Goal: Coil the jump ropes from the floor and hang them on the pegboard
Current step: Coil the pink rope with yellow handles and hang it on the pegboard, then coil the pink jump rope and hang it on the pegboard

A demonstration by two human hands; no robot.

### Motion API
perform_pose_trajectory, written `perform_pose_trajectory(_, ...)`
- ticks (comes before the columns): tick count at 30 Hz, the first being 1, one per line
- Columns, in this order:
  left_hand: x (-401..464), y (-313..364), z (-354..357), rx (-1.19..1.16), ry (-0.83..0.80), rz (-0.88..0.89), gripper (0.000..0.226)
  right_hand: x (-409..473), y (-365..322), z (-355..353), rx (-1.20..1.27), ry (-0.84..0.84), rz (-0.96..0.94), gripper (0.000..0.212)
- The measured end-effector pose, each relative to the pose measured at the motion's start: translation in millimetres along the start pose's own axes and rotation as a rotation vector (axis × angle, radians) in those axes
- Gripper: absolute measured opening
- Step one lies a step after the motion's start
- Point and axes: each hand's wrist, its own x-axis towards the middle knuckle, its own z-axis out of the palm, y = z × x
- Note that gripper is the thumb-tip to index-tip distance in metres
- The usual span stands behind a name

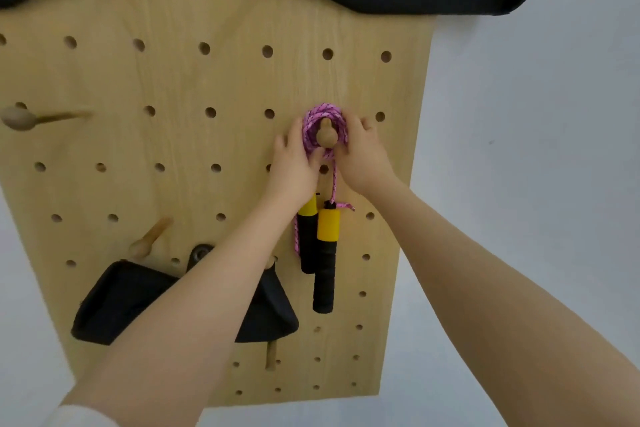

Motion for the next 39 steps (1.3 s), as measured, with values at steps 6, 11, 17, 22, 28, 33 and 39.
perform_pose_trajectory(6, -56.9, -22.5, -11.5, 0.030, -0.097, -0.073, 0.069, -69.8, 17.8, 16.3, 0.104, 0.032, 0.162, 0.074)
perform_pose_trajectory(11, -112.5, -20.1, -0.8, 0.001, 0.004, 0.237, 0.040, -114.9, 39.4, 11.3, 0.033, -0.013, 0.211, 0.057)
perform_pose_trajectory(17, -189.4, -13.1, 65.2, -0.174, -0.553, 0.142, 0.019, -196.0, 106.2, -11.6, -0.104, -0.127, 0.361, 0.032)
perform_pose_trajectory(22, -243.3, -14.9, 147.7, -0.202, -0.933, -0.034, 0.019, -287.3, 185.0, -46.1, -0.185, -0.233, 0.581, 0.025)
perform_pose_trajectory(28, -295.8, -5.7, 255.3, -0.158, -1.194, -0.082, 0.019, -374.1, 280.4, -96.1, -0.224, -0.286, 0.854, 0.025)
perform_pose_trajectory(33, -322.8, 11.0, 367.4, -0.106, -1.345, -0.112, 0.020, -423.4, 380.7, -136.6, -0.209, -0.363, 1.011, 0.024)
perform_pose_trajectory(39, -361.0, 8.3, 527.6, -0.041, -1.393, -0.233, 0.016, -477.4, 521.9, -158.5, -0.146, -0.376, 1.223, 0.023)
